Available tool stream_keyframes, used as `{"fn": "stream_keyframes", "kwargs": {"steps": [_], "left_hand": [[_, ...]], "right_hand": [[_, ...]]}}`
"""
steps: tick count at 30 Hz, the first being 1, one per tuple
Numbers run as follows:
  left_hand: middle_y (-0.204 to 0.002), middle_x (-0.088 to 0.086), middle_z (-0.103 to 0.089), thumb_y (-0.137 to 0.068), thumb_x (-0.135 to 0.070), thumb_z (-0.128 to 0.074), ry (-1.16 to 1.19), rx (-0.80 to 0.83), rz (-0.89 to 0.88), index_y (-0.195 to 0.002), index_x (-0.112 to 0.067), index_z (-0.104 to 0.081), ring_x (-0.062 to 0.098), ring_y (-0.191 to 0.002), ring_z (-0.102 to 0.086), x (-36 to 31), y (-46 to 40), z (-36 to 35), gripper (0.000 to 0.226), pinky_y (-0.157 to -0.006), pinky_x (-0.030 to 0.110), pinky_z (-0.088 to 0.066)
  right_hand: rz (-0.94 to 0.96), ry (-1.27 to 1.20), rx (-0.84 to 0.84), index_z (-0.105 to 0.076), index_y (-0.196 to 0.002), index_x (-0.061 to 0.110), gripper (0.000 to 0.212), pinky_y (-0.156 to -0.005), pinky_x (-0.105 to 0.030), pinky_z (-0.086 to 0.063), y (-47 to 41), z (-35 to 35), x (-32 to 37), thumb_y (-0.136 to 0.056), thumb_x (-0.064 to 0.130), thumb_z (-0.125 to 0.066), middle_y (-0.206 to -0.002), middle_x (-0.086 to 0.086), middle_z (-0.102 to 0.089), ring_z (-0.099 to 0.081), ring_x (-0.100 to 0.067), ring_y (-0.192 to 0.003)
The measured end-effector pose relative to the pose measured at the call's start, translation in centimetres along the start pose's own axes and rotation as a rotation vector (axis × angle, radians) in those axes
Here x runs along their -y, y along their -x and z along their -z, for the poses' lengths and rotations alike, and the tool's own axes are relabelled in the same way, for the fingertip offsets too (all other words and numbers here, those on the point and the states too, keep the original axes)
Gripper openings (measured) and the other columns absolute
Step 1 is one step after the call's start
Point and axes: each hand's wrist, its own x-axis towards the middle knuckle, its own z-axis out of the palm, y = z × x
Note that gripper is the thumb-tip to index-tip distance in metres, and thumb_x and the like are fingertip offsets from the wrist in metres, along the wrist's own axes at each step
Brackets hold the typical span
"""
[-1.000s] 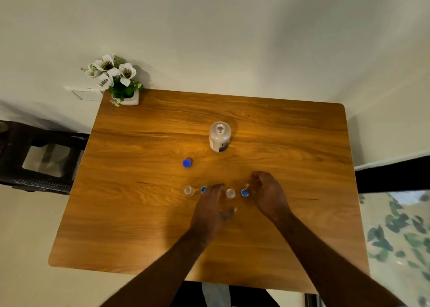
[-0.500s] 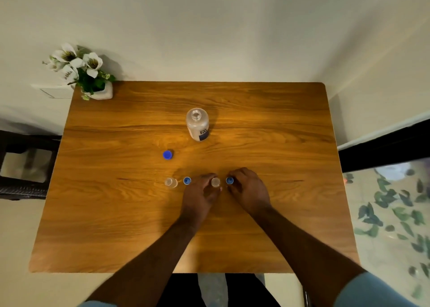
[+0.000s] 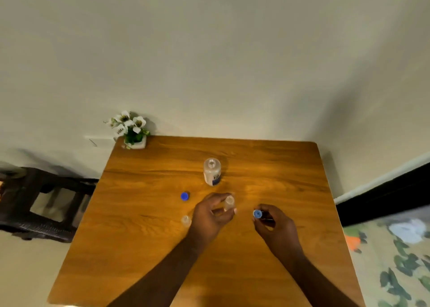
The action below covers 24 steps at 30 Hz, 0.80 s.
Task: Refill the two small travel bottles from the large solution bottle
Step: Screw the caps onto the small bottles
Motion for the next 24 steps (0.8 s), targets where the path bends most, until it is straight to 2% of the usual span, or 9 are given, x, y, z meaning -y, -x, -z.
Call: {"fn": "stream_keyframes", "kwargs": {"steps": [3, 5, 7, 10, 14, 17, 20, 24], "left_hand": [[-0.113, -0.002, -0.073, -0.080, -0.011, -0.085, 0.027, -0.020, -0.108, -0.113, -0.016, -0.076, 0.006, -0.107, -0.069, -4.2, -1.0, 1.3, 0.034, -0.086, 0.027, -0.060], [-0.109, -0.004, -0.075, -0.079, -0.013, -0.086, 0.014, -0.044, -0.202, -0.111, -0.016, -0.076, 0.007, -0.103, -0.069, -7.2, -1.8, 2.3, 0.034, -0.085, 0.022, -0.057], [-0.108, -0.005, -0.076, -0.079, -0.018, -0.087, 0.017, -0.053, -0.262, -0.111, -0.019, -0.076, 0.012, -0.103, -0.071, -10.3, -2.6, 3.1, 0.035, -0.086, 0.024, -0.057], [-0.104, -0.005, -0.078, -0.078, -0.015, -0.086, 0.082, -0.060, -0.308, -0.111, -0.023, -0.076, 0.011, -0.099, -0.073, -14.7, -3.8, 4.3, 0.035, -0.085, 0.026, -0.059], [-0.096, 0.001, -0.079, -0.076, -0.013, -0.088, 0.154, -0.045, -0.375, -0.107, -0.017, -0.075, 0.021, -0.093, -0.075, -20.5, -5.1, 6.0, 0.033, -0.077, 0.042, -0.065], [-0.092, 0.005, -0.079, -0.076, -0.011, -0.087, 0.195, -0.059, -0.427, -0.106, -0.012, -0.076, 0.025, -0.088, -0.076, -24.3, -5.8, 7.2, 0.031, -0.073, 0.042, -0.065], [-0.088, 0.009, -0.079, -0.078, -0.005, -0.085, 0.228, -0.048, -0.475, -0.104, -0.010, -0.077, 0.025, -0.081, -0.076, -27.8, -6.2, 8.1, 0.027, -0.073, 0.041, -0.065], [-0.085, 0.010, -0.079, -0.080, -0.002, -0.083, 0.248, -0.031, -0.515, -0.104, -0.007, -0.077, 0.023, -0.077, -0.077, -31.8, -6.8, 9.3, 0.025, -0.071, 0.038, -0.065]], "right_hand": [[0.048, -0.074, -0.046, -0.067, -0.107, 0.039, 0.036, -0.078, -0.020, -0.058, -0.8, 1.8, 3.8, -0.084, 0.014, -0.077, -0.101, 0.013, -0.072, -0.069, 0.001, -0.089], [0.096, -0.117, -0.071, -0.068, -0.112, 0.035, 0.036, -0.079, -0.023, -0.059, -1.6, 3.1, 6.7, -0.083, 0.016, -0.078, -0.101, 0.015, -0.073, -0.070, -0.001, -0.090], [0.153, -0.122, -0.080, -0.066, -0.117, 0.032, 0.039, -0.079, -0.023, -0.059, -2.7, 4.7, 9.8, -0.083, 0.018, -0.079, -0.102, 0.015, -0.073, -0.070, -0.001, -0.090], [0.241, -0.126, -0.092, -0.061, -0.110, 0.031, 0.037, -0.072, -0.024, -0.059, -4.4, 7.3, 15.3, -0.080, 0.023, -0.081, -0.097, 0.010, -0.073, -0.071, -0.003, -0.085], [0.347, -0.119, -0.091, -0.064, -0.097, 0.031, 0.027, -0.066, -0.014, -0.053, -6.2, 10.3, 23.1, -0.079, 0.022, -0.082, -0.094, 0.013, -0.073, -0.071, -0.001, -0.082], [0.464, -0.159, -0.065, -0.071, -0.099, 0.028, 0.025, -0.071, -0.017, -0.054, -6.8, 12.3, 28.3, -0.080, 0.015, -0.081, -0.098, 0.014, -0.073, -0.072, -0.008, -0.085], [0.564, -0.120, -0.048, -0.075, -0.103, 0.030, 0.027, -0.079, -0.016, -0.052, -7.4, 14.1, 32.5, -0.082, 0.014, -0.080, -0.102, 0.014, -0.074, -0.070, -0.007, -0.092], [0.681, 0.044, -0.045, -0.075, -0.106, 0.032, 0.024, -0.083, -0.014, -0.050, -8.6, 16.4, 38.1, -0.088, 0.017, -0.073, -0.106, 0.016, -0.073, -0.067, -0.003, -0.094]]}}
